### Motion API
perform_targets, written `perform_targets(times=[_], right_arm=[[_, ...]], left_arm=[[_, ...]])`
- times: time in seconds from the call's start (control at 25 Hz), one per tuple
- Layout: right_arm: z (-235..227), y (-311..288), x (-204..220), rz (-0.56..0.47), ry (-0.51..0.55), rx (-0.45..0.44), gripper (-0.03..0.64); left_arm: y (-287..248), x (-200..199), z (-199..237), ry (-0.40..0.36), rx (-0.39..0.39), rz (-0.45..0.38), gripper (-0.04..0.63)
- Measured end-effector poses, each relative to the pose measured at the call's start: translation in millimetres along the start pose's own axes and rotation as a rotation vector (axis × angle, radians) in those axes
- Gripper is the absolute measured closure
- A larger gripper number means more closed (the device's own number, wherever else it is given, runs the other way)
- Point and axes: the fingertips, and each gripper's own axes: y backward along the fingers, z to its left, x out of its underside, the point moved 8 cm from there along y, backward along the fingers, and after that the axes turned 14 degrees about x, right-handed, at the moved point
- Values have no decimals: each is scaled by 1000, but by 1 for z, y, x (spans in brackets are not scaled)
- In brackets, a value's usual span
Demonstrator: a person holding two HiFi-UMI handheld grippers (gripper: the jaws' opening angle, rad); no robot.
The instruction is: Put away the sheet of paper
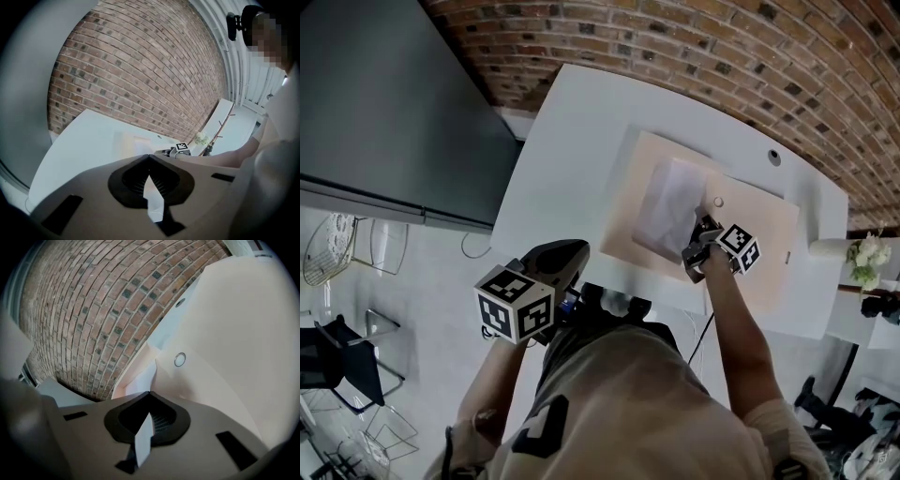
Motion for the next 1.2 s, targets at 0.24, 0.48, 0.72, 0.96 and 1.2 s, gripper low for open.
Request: perform_targets(times=[0.24, 0.48, 0.72, 0.96, 1.2], right_arm=[[1, 1, 0, -9, 26, -6, 594], [4, 2, 0, -10, 55, -12, 594], [5, 2, -1, -8, 65, -12, 594], [6, 3, -1, -4, 75, -13, 594], [10, 2, -4, -13, 83, -19, 594]], left_arm=[[0, 2, 0, 2, 3, 6, 581], [0, 1, 0, 0, 6, 8, 581], [-1, 0, -1, -2, 6, 7, 581], [0, 0, -2, -1, 1, 8, 581], [0, -3, -1, -7, 1, 3, 581]])
